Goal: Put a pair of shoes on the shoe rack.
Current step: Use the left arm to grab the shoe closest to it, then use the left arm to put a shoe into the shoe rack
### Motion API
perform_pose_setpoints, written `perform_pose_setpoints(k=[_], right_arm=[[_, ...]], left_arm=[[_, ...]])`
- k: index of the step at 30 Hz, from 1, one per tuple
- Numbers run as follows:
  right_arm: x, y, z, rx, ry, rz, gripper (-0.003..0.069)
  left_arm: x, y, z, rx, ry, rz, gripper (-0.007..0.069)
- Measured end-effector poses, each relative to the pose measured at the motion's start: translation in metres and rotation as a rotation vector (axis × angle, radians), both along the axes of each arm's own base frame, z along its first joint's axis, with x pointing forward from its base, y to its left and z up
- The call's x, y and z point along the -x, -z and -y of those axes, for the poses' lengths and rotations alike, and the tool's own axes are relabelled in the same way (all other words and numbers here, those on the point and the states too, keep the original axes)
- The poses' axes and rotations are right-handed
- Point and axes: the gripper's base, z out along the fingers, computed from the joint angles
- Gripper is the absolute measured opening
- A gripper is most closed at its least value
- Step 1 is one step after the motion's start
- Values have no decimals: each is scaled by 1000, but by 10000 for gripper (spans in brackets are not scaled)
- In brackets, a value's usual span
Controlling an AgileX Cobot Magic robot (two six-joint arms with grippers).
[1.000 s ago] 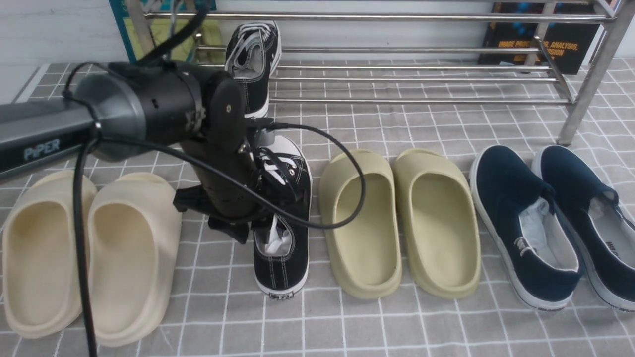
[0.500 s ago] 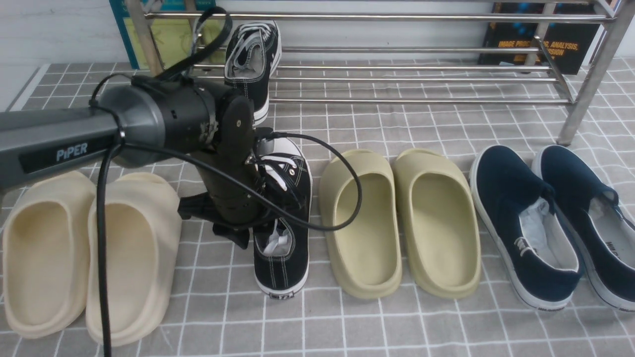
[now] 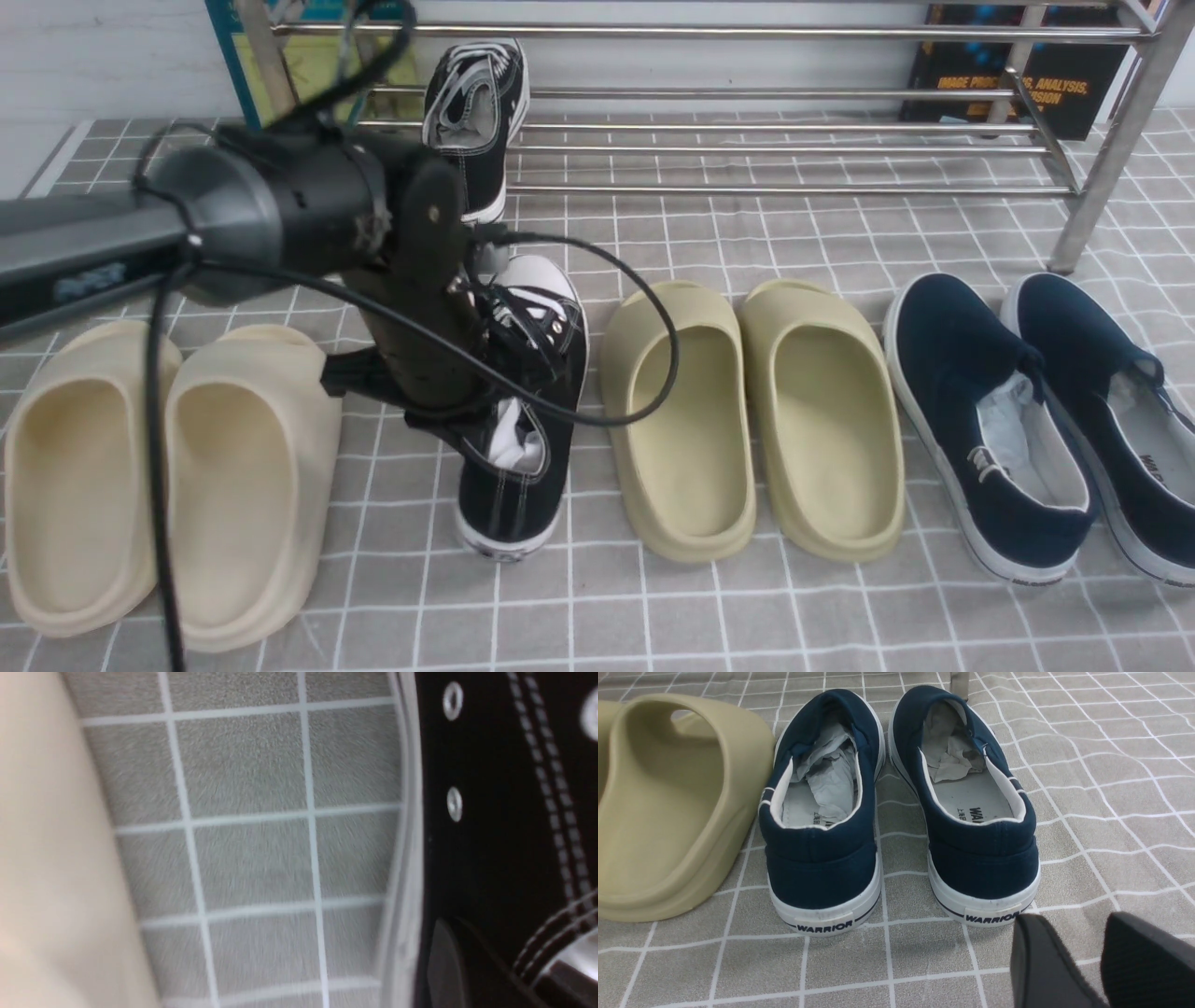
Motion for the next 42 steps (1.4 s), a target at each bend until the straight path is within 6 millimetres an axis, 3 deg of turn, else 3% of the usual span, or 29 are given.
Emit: perform_pose_setpoints(k=[1, 4, 7, 11, 25, 34, 42], right_arm=[[0, 0, 0, 0, 0, 0, 239], [0, 0, 0, 0, 0, 0, 239], [0, 0, 0, 0, 0, 0, 239], [0, 0, 0, 0, 0, 0, 239], [0, 0, 0, 0, 0, 0, 239], [0, 0, 0, 0, 0, 0, 239], [0, 0, 0, 0, 0, 0, 239]], left_arm=[[0, 0, 0, 1, 0, 1, -13], [8, -41, -2, 50, 4, 59, -13], [5, -64, 1, 97, 6, 123, -13], [-5, -83, 5, 132, 5, 187, -13], [-93, -57, 1, 209, -118, 176, -13], [-138, -57, 15, 274, -131, 291, -13], [-171, -41, 2, 332, -220, 308, -13]])
